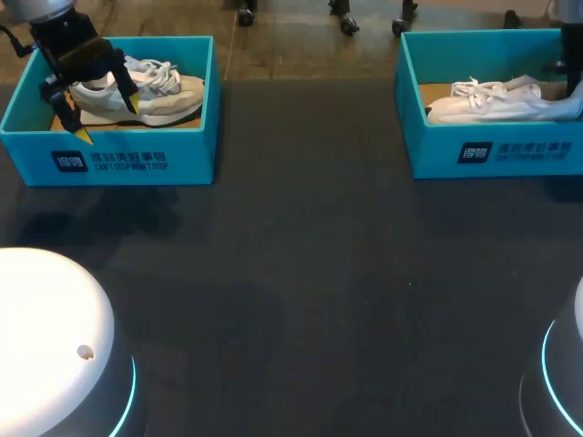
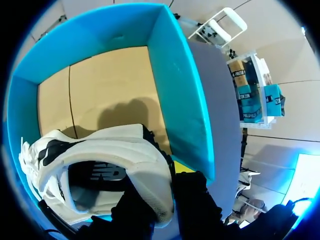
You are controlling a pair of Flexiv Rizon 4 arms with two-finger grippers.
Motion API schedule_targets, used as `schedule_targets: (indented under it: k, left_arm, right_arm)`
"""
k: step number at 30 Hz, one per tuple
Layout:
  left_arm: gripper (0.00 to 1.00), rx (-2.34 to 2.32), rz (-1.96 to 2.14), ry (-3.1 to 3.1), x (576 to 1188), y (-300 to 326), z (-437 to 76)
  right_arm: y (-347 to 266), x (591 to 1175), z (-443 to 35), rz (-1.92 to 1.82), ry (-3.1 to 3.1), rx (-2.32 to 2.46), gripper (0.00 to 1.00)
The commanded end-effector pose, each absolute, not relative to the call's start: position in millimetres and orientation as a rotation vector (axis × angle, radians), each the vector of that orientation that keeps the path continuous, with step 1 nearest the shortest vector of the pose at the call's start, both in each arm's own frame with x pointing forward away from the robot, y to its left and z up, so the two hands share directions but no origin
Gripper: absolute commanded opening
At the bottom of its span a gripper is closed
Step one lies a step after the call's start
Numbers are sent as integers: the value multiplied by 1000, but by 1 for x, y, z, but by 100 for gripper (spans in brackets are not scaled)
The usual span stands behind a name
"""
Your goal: Take the shoe out of the shoebox, open the shoe tongue, remove and reinsert the insole, then place the shoe into the shoebox
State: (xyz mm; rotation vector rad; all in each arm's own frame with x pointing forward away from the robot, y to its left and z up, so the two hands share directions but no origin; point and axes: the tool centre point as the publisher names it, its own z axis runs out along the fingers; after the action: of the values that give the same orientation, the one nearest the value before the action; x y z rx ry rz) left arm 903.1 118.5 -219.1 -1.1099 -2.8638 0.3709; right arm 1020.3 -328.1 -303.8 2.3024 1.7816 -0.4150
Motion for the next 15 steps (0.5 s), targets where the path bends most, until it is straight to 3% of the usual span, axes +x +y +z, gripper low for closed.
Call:
schedule_targets:
  k: [1,15]
  left_arm:
    - [100,-1110,367,-2864,903,119,-219]
    - [100,-1110,367,-2864,903,119,-219]
  right_arm:
    - [-325,1017,-309,-409,1798,2271,0]
    - [-325,1011,-331,-447,1849,2267,0]
